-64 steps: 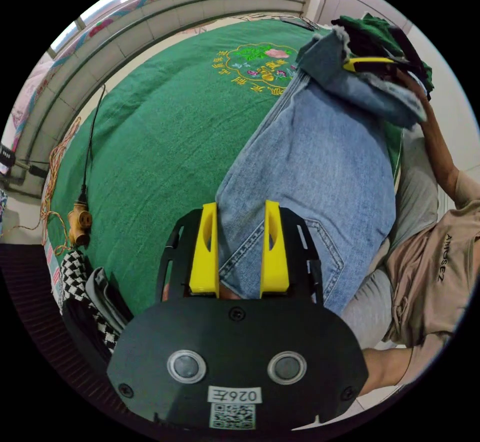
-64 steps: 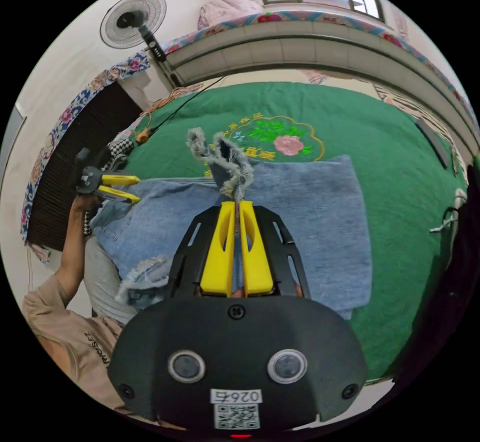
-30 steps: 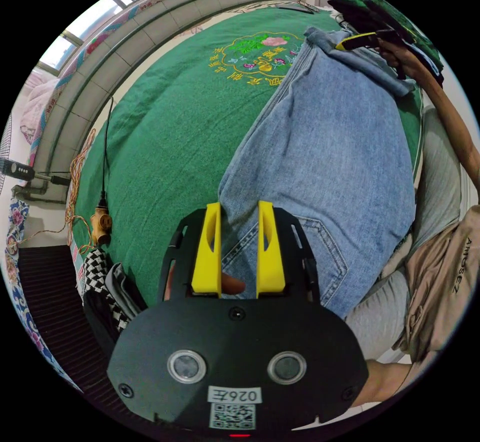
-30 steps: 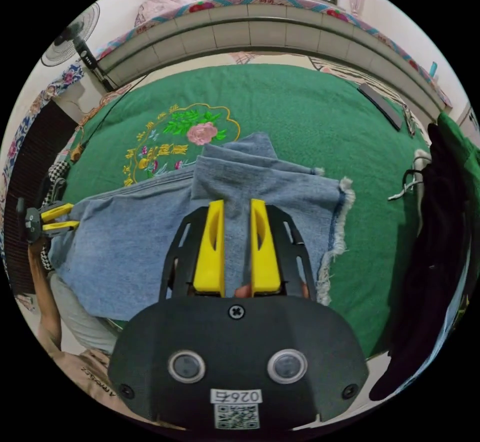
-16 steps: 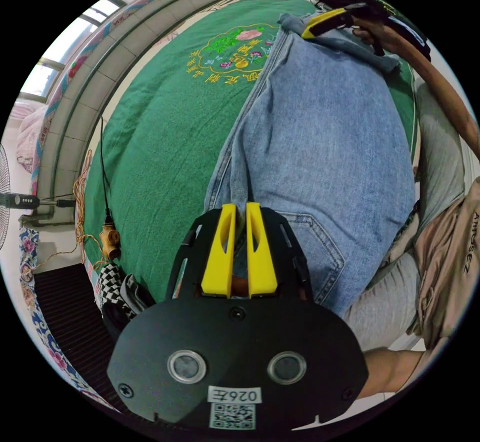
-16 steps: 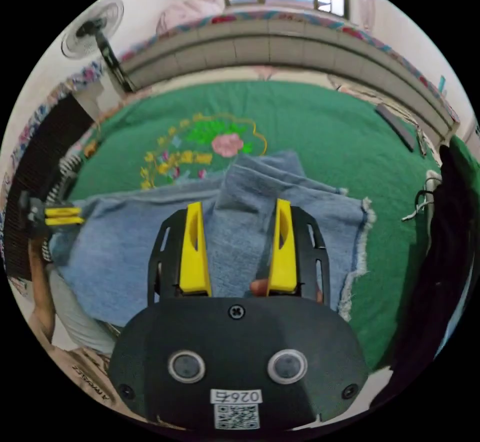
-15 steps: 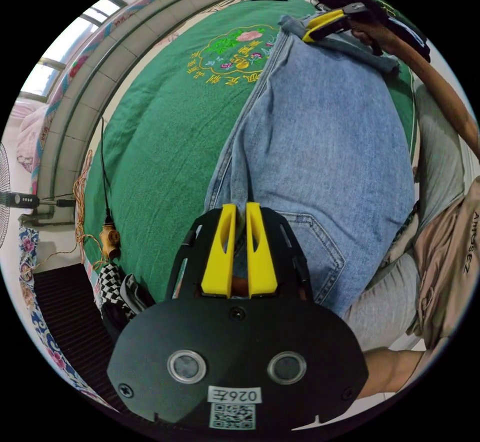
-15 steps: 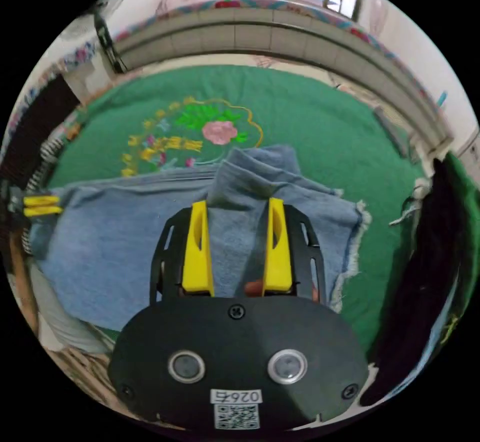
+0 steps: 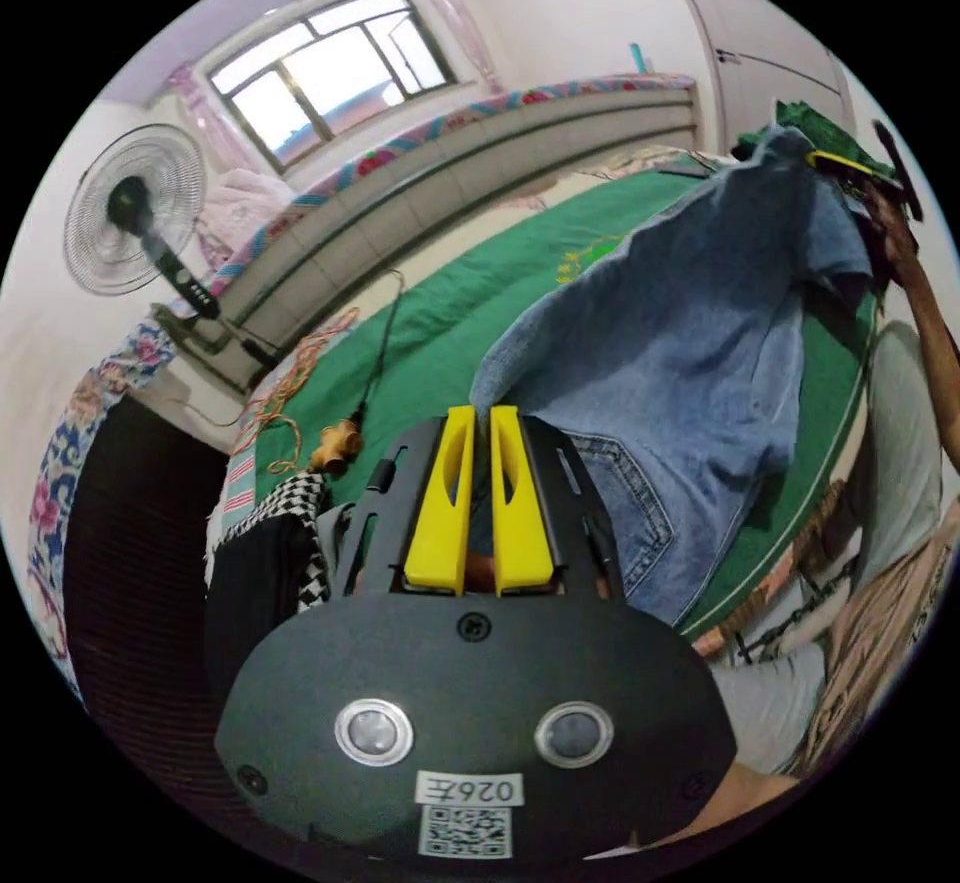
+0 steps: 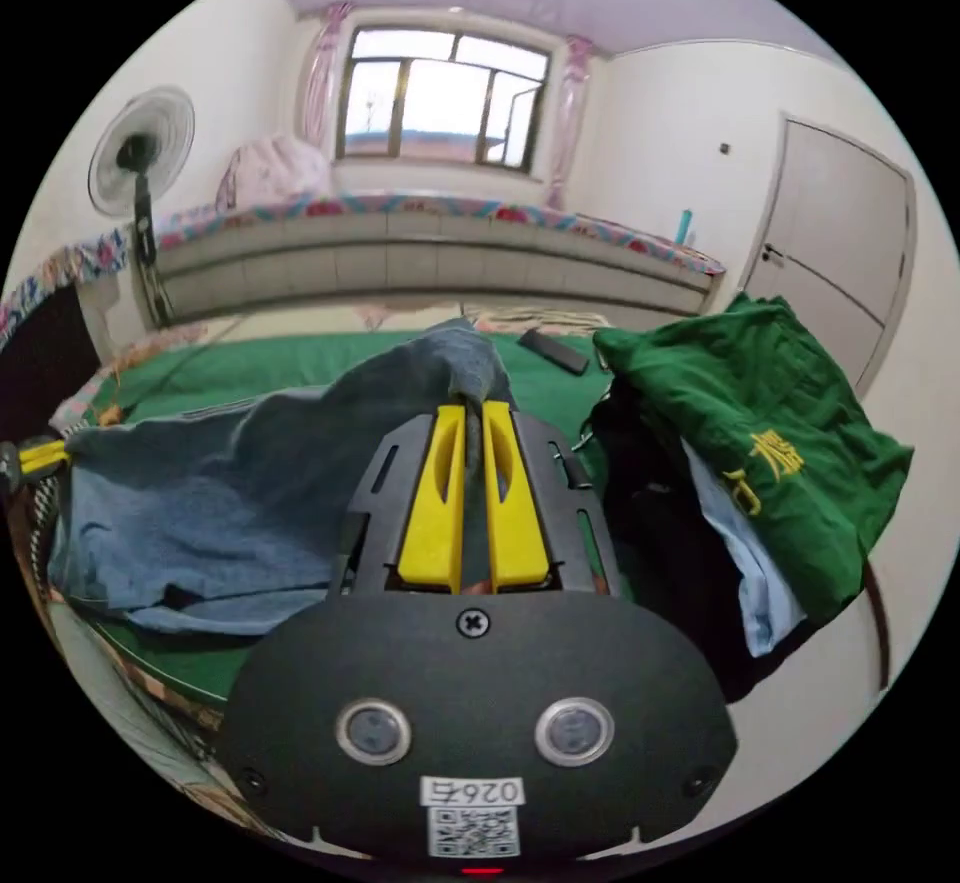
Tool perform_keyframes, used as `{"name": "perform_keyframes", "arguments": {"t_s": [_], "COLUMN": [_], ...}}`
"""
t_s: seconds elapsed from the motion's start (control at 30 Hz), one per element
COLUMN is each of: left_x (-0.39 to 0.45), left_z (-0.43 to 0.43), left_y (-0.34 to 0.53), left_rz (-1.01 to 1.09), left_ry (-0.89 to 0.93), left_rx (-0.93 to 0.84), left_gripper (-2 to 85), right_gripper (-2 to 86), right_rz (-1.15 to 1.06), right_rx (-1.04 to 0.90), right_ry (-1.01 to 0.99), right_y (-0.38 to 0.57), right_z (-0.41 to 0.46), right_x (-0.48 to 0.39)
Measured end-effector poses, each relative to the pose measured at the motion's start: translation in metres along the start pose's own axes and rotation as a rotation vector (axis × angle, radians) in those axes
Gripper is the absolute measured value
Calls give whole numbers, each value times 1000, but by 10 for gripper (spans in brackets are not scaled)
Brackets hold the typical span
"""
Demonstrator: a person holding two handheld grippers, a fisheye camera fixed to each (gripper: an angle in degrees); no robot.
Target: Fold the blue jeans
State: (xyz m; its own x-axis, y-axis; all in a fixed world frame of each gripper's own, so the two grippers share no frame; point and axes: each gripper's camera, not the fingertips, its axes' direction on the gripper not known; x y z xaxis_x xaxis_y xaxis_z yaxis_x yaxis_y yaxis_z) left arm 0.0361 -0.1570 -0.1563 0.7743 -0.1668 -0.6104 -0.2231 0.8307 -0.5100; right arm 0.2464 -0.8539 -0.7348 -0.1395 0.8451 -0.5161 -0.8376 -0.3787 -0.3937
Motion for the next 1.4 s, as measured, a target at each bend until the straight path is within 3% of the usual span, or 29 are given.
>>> {"name": "perform_keyframes", "arguments": {"t_s": [0.17, 0.6, 0.77, 1.0, 1.1, 1.23, 1.3, 1.4], "left_x": [-23, -31, -48, -95, -63, 3, 23, 57], "left_z": [-69, -263, -301, -301, -307, -265, -228, -170], "left_y": [33, 40, 24, -11, -4, 34, 47, 62], "left_rz": [-184, -190, -191, -369, -249, 78, 147, 238], "left_ry": [1, -204, -311, -192, -231, -135, -4, 93], "left_rx": [194, 504, 446, 447, 531, 412, 286, 72], "left_gripper": [7, 7, 7, 7, 7, 8, 8, 9], "right_gripper": [-11, -11, -11, -10, -7, 14, 20, 29], "right_rz": [50, -53, -115, -142, -102, -296, -312, -280], "right_rx": [147, 367, 325, 265, 305, 44, -256, -339], "right_ry": [-41, 35, -78, -92, -39, 70, 53, 83], "right_y": [4, -74, -92, -132, -130, -114, -95, -65], "right_z": [-98, -222, -237, -202, -196, -137, -69, -32], "right_x": [21, 3, -4, -26, -14, -1, 18, 45]}}
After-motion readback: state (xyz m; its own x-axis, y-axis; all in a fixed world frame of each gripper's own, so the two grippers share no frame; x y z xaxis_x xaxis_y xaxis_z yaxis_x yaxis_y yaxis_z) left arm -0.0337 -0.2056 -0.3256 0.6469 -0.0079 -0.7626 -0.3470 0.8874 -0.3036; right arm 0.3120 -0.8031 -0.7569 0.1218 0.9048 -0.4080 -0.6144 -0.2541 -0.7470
